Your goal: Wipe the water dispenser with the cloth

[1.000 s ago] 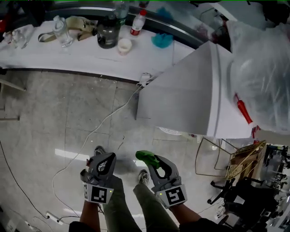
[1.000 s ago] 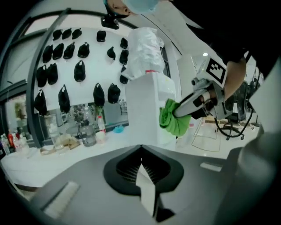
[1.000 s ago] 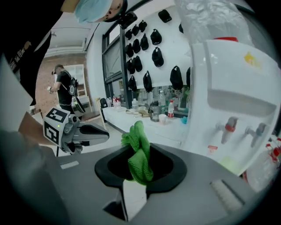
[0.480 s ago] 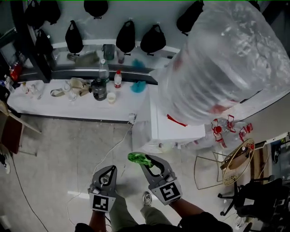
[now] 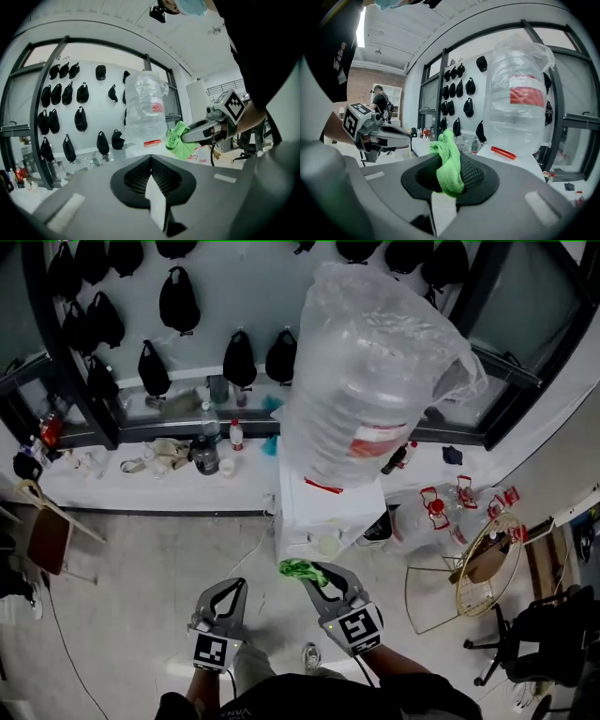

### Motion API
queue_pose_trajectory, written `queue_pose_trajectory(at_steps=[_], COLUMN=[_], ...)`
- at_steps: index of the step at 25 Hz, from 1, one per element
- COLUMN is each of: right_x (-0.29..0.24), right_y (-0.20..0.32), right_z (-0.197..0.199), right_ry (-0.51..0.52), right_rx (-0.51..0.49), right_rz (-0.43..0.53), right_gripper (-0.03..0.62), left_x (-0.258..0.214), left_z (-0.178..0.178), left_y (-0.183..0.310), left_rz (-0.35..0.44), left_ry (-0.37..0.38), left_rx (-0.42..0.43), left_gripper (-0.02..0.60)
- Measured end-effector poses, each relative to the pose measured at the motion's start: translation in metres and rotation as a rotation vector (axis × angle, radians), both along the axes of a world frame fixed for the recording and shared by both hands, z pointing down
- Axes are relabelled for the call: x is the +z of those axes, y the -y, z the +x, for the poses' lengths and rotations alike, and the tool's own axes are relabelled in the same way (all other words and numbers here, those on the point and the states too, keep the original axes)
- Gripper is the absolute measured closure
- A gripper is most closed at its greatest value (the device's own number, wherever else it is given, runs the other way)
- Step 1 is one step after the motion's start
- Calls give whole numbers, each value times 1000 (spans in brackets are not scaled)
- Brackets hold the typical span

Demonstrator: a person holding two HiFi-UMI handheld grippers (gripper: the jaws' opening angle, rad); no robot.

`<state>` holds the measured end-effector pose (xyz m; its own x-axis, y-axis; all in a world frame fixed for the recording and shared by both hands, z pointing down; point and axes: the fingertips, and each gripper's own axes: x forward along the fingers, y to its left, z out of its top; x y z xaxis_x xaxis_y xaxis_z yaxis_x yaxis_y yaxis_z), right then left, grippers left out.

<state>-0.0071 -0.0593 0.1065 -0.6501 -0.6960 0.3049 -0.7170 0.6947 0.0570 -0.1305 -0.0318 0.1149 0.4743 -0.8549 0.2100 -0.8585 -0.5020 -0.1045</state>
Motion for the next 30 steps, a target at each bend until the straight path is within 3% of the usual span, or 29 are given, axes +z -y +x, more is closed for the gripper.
queue_pose_trajectory(at_steps=[8,17,30], right_x=[-34,-39,-43], right_y=[-36,-58,-66], right_z=[52,89,89], right_ry=[36,60,88], right_rx=[47,84,68], right_rz=[36,37,48], right_gripper=[500,502,503], left_x=[-35,-49,-60], left_z=[48,69,77], left_y=[-33,-52,-64], left_rz=[27,38,78], left_ry=[5,10,-11], left_rx=[26,8,15], left_gripper=[580,580,580])
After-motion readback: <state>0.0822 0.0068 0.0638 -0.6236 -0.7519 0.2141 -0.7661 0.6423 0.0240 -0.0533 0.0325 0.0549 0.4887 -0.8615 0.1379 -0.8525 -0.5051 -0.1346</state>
